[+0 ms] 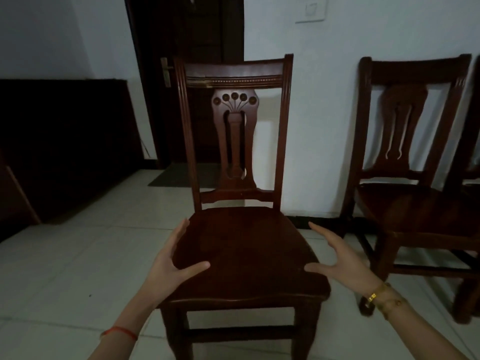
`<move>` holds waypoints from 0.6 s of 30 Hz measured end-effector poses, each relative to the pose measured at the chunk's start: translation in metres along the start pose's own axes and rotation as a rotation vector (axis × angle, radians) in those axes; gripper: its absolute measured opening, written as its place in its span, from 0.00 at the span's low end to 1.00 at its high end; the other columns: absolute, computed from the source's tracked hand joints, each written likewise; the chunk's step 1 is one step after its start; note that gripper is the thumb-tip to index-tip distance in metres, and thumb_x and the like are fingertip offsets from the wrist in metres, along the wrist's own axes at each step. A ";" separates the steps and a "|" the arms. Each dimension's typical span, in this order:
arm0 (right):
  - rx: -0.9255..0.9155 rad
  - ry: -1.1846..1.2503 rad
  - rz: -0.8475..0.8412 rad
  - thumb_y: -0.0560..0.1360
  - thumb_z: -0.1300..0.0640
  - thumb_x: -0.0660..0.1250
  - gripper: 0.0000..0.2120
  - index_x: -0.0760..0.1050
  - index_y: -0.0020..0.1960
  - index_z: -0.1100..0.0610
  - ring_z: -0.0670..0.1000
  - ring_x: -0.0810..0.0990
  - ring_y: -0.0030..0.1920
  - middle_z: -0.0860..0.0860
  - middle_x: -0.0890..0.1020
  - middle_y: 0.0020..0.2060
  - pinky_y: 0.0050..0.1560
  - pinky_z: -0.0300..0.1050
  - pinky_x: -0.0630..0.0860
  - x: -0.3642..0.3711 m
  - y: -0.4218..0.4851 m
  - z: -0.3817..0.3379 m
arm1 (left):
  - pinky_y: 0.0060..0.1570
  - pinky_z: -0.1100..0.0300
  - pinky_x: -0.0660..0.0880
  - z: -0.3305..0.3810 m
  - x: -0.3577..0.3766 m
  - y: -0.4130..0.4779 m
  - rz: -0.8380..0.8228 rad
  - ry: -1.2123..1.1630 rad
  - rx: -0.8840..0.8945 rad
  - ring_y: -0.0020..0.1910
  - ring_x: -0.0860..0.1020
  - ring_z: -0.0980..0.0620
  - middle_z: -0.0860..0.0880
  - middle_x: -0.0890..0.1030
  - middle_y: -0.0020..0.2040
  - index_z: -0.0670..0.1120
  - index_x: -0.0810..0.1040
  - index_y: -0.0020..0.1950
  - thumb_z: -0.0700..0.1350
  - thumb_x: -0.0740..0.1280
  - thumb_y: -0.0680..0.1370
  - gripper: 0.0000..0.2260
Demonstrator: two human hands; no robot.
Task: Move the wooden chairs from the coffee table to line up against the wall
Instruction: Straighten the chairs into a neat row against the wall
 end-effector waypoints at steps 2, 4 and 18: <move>0.021 -0.039 0.017 0.59 0.37 0.77 0.49 0.59 0.75 0.40 0.46 0.68 0.69 0.43 0.68 0.70 0.72 0.48 0.63 0.019 -0.005 -0.005 | 0.67 0.64 0.64 -0.024 -0.022 -0.002 -0.019 -0.008 0.010 0.68 0.62 0.75 0.65 0.61 0.76 0.64 0.54 0.78 0.63 0.79 0.62 0.51; 0.036 -0.036 0.038 0.60 0.37 0.77 0.47 0.61 0.74 0.38 0.45 0.71 0.68 0.42 0.71 0.69 0.71 0.48 0.67 0.031 -0.013 -0.015 | 0.64 0.67 0.63 -0.045 -0.039 -0.004 -0.051 0.000 -0.011 0.63 0.62 0.79 0.65 0.60 0.76 0.64 0.54 0.78 0.60 0.79 0.63 0.51; 0.248 -0.186 0.181 0.59 0.35 0.77 0.50 0.63 0.75 0.46 0.50 0.68 0.71 0.48 0.70 0.71 0.71 0.56 0.67 0.089 -0.048 -0.006 | 0.68 0.54 0.68 -0.133 -0.044 -0.009 -0.178 -0.064 0.000 0.69 0.65 0.64 0.71 0.60 0.71 0.63 0.55 0.78 0.62 0.79 0.61 0.51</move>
Point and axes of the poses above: each hand's wrist, its own y-axis towards the middle knuckle, its own x-axis out of the palm, z = x × y, the point moved 7 cm from there along y, towards the middle knuckle
